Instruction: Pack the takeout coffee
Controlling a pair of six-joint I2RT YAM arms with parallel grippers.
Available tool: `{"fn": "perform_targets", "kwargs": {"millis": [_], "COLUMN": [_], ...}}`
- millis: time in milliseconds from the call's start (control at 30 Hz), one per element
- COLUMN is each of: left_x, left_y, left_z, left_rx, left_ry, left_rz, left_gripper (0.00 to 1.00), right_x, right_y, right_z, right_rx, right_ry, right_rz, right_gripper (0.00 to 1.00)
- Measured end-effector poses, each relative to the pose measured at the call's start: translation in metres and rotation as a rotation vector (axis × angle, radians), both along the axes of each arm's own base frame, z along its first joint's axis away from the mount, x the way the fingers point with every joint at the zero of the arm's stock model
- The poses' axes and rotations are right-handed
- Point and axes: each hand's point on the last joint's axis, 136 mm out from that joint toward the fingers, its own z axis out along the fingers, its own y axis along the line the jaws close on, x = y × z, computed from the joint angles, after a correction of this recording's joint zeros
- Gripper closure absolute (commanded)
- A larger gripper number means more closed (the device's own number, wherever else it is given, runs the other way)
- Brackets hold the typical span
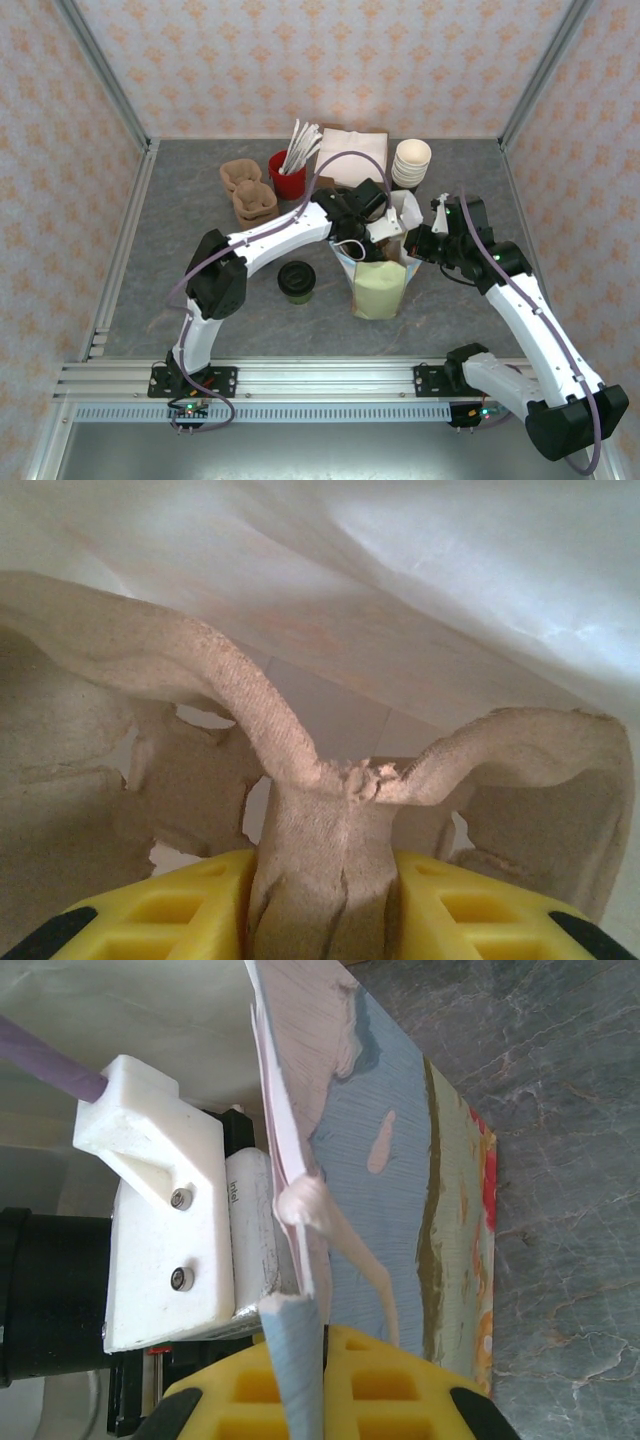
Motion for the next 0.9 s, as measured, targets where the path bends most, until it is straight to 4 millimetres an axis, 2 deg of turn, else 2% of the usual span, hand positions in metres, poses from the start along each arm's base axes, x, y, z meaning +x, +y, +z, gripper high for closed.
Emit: {"fn": "perform_targets", "kwargs": {"millis": [267,533,900], "left_x": [-0.002,-0.004,-0.007], "left_y": [-0.002,-0.003,-0.001], "left_z": [-0.006,-0.011,-0.016], "left_rx": [0.011,0.039,0.068], "left_ry": [0.007,-0.001,-0.002], "left_rz": [-0.009,-0.022,-0.036], "left_gripper": [0.60,0.55,0.33], "right_x": [-0.001,-0.001,-0.002], "right_y": [-0.003,-0.005,-0.006], "right_z": [-0.001,-0.002,-0.002], "right_rx": [-0.018,-0.027,-0.033], "right_ry": [0.000,0.002,-0.002], "right_rz": [-0.007,-0.013,-0.006], "right_gripper": [1.00,1.00,1.00]}}
